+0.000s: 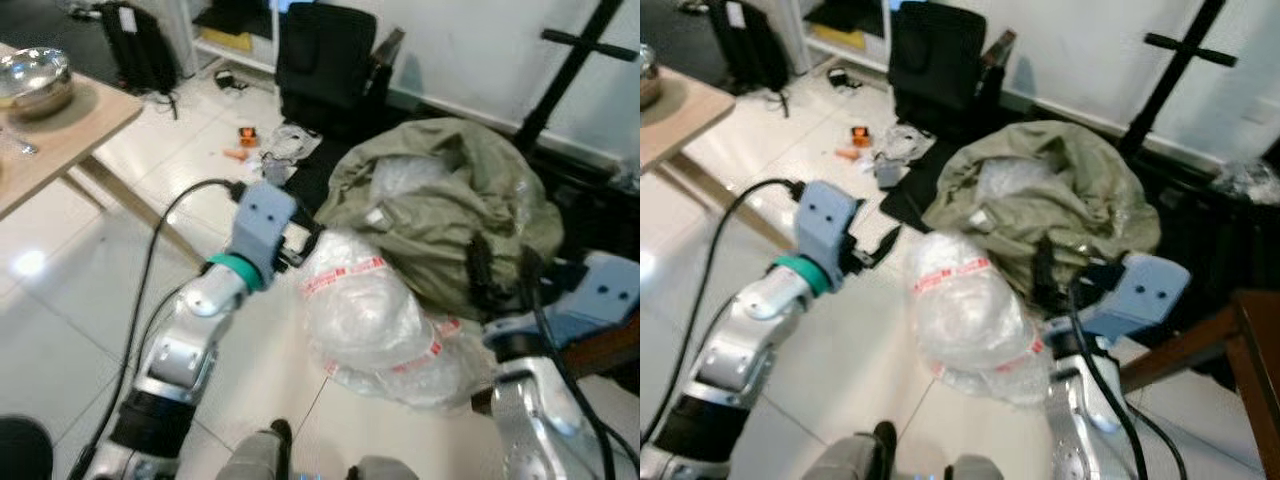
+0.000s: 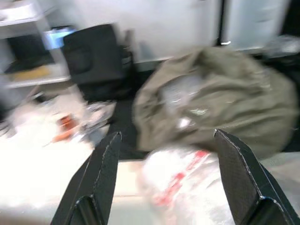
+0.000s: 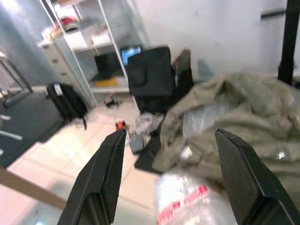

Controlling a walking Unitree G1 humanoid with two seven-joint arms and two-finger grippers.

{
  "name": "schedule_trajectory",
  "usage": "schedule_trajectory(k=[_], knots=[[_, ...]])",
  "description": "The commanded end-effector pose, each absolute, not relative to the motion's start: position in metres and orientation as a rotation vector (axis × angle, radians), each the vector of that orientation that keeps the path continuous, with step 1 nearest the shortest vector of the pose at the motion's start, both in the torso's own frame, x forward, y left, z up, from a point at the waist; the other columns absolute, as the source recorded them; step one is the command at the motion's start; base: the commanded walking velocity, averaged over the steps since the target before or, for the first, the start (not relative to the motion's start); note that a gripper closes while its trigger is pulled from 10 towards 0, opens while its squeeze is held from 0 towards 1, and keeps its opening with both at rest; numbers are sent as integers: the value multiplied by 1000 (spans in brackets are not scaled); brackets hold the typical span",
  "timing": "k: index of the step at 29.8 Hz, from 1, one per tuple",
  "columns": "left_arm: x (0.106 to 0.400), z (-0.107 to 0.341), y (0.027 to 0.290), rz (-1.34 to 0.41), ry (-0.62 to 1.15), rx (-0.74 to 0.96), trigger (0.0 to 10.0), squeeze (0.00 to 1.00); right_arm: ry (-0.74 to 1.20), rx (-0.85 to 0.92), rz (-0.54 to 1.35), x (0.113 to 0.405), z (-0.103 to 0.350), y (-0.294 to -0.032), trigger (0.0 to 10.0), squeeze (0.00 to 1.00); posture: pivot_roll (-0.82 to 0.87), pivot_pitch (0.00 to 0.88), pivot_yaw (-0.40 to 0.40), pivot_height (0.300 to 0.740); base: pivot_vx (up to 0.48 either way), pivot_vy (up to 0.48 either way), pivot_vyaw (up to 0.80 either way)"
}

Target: Setting the table

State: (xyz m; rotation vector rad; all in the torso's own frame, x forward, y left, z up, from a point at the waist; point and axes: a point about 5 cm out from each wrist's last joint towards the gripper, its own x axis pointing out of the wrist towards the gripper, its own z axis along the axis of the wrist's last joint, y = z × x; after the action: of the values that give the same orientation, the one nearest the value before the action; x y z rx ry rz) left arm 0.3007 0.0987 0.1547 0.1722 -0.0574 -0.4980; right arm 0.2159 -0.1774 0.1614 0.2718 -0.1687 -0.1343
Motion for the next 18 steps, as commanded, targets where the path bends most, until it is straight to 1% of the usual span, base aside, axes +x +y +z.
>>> schedule_trajectory(k=[1, 18], knots=[[300, 150, 97, -505, -39, 177, 10000, 0, -156, 283, -148, 214, 158, -180, 10000, 0, -49, 0, 70, 740, 0, 0, 775], [300, 150, 98, -492, -34, 176, 10000, 0, -152, 289, -135, 213, 158, -177, 10000, 0, -48, 0, 72, 740, 0, 0, 775]])
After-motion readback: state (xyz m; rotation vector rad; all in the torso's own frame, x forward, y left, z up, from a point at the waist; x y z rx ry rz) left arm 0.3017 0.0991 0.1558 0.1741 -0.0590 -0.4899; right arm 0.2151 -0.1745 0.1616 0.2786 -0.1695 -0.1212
